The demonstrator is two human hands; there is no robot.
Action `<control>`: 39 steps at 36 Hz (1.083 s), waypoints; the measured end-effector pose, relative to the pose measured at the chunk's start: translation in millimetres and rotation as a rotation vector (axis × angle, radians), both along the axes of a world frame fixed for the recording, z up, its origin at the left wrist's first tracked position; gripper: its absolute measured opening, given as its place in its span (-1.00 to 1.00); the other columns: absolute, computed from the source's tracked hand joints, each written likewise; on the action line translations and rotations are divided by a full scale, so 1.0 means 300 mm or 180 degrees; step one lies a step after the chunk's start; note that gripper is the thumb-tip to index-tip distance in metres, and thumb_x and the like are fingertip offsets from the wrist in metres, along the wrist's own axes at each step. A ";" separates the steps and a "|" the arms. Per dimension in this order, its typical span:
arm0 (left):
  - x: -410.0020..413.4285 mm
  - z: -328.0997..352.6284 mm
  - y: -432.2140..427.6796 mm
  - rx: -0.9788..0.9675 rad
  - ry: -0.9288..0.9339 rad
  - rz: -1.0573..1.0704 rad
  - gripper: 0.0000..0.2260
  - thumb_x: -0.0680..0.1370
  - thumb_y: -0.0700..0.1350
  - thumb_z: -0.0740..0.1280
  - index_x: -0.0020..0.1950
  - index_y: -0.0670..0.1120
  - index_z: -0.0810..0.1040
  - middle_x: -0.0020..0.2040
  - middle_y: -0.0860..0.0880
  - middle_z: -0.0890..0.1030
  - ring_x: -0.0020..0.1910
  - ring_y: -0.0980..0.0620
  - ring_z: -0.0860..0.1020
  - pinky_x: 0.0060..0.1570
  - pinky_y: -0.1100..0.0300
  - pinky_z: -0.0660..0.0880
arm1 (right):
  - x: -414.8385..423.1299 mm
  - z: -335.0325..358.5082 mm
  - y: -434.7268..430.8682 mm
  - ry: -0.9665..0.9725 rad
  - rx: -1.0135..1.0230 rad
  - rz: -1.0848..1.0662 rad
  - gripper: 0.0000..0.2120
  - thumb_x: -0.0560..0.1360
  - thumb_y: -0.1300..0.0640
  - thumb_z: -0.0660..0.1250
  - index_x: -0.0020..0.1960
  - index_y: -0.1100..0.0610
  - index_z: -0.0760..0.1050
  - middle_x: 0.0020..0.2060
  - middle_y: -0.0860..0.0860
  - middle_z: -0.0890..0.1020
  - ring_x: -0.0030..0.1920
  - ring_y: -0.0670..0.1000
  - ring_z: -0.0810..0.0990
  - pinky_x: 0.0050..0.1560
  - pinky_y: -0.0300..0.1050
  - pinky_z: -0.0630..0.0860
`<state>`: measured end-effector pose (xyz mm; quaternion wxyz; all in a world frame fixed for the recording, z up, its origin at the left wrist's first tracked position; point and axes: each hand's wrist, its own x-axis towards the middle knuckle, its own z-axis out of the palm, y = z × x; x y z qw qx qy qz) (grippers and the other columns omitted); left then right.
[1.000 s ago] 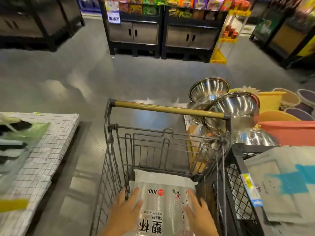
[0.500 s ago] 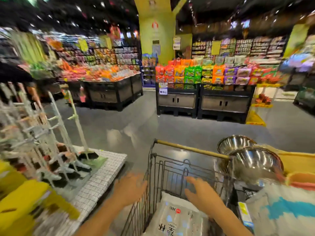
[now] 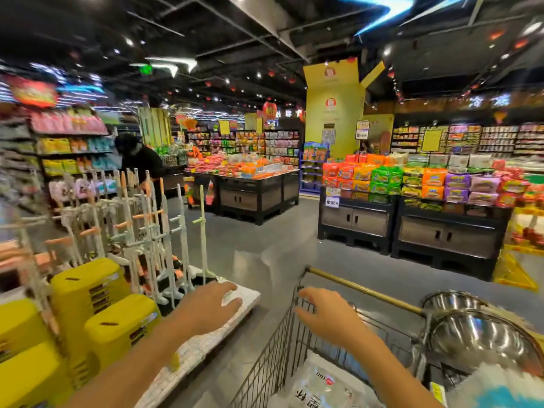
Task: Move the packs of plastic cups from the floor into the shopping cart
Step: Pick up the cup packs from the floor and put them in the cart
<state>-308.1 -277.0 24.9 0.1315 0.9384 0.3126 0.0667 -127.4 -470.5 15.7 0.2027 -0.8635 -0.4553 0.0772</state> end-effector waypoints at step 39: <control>-2.950 -0.067 -0.381 -0.0186 0.0040 0.4225 -0.57 0.61 0.16 0.19 0.45 0.06 0.37 0.37 -0.03 0.49 0.23 -0.06 0.52 0.19 0.01 0.49 | -2.794 -0.055 0.800 -0.0327 -0.0263 0.4260 -0.61 0.67 -0.05 0.28 0.46 0.02 0.49 0.25 0.06 0.67 0.22 0.09 0.63 0.16 -0.02 0.53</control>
